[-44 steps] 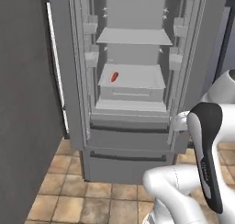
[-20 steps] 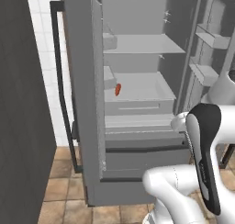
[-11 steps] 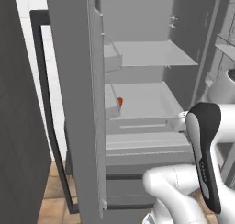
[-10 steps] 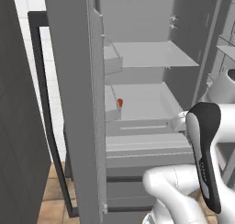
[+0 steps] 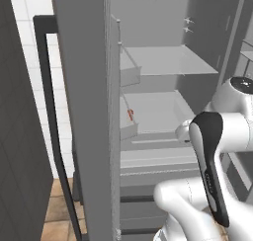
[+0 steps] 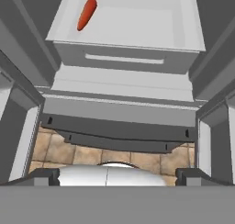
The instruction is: Place one carrot and one fish in each tupperware on the nearby counter, to pack two identical lunches.
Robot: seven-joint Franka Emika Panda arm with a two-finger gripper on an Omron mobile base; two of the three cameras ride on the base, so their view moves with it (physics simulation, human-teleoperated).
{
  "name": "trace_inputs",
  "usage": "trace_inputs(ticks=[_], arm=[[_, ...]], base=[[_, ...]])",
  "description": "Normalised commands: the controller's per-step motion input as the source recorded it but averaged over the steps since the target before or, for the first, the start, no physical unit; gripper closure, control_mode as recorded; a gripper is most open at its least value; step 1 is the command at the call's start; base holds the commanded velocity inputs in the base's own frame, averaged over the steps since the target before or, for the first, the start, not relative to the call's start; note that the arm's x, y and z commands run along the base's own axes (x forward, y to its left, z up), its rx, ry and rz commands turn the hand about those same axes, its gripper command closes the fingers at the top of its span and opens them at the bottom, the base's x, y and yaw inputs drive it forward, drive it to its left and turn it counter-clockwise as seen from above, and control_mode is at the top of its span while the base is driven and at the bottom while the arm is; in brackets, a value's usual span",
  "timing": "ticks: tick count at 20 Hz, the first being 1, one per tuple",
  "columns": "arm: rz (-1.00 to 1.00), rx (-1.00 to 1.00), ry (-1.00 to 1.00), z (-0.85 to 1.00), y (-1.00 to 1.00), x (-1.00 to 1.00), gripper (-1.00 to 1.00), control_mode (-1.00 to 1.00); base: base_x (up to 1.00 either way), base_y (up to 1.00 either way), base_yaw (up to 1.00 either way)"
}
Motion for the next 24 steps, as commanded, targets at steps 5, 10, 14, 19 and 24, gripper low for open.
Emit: trace_inputs(ticks=[5, 10, 14, 19, 24], arm=[[-0.06, 0.00, -0.03, -0.37, 0.14, 0.58, -1.00, -1.00], [-0.05, 0.03, -0.02, -0.24, 0.00, 0.71, -1.00, -1.00], [-0.05, 0.09, 0.00, -0.20, 0.00, 0.74, -1.00, -1.00], [-0.05, 0.10, 0.00, -0.29, 0.02, 0.65, -1.00, -1.00], [0.00, 0.02, 0.00, -0.25, 0.01, 0.53, -1.00, -1.00]], base=[[0.00, 0.00, 0.00], [0.00, 0.00, 0.00], [0.00, 0.00, 0.00], [0.00, 0.00, 0.00], [0.00, 0.00, 0.00]])
